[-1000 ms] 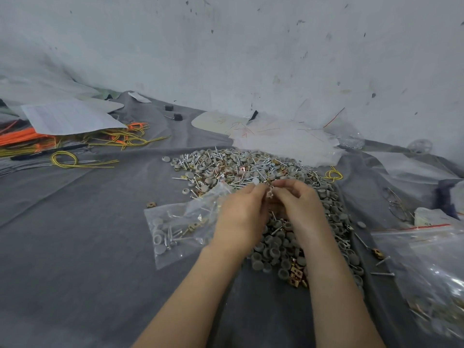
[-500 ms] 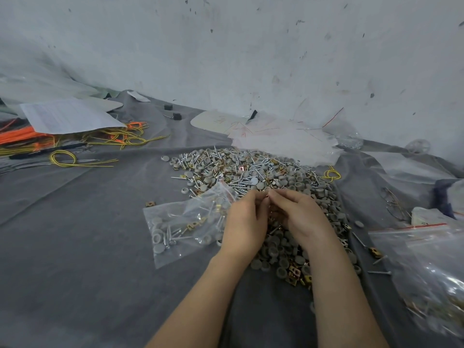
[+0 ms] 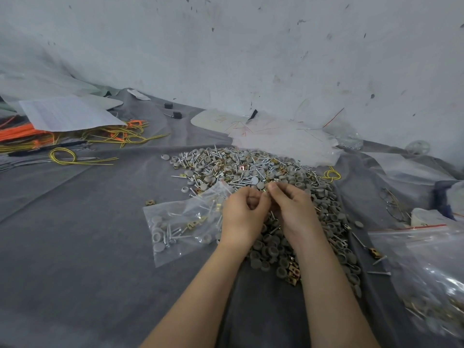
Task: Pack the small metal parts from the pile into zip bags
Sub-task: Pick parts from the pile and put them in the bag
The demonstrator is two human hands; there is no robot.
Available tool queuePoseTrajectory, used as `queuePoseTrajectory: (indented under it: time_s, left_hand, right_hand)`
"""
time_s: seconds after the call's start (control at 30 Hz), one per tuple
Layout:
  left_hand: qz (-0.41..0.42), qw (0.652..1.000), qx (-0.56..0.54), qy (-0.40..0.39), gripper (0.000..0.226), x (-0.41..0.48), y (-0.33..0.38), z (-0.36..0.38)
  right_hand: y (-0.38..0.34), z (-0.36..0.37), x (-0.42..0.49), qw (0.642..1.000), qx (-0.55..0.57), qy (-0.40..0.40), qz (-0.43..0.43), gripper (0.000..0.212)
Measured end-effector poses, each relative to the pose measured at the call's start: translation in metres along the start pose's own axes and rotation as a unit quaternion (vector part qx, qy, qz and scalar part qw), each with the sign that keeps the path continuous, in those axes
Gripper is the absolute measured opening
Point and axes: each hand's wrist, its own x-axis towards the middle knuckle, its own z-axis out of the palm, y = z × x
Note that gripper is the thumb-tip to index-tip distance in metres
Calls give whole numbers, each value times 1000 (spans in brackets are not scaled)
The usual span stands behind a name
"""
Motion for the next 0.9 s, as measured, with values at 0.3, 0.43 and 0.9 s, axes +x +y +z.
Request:
queuePoseTrajectory:
  time_s: [0.3, 0.43, 0.9]
  left_hand:
    - [14, 999, -9, 33, 4, -1, -2, 0]
    - [34, 998, 3, 52, 6, 0, -3, -2]
    - [90, 906, 412, -23, 85, 10, 5, -36]
  right_hand:
    - [1, -1, 0, 992, -72, 86, -53, 8]
    - [2, -4, 1, 984, -147, 53, -83, 14]
    - [-2, -1, -5, 956, -281, 54, -66, 23]
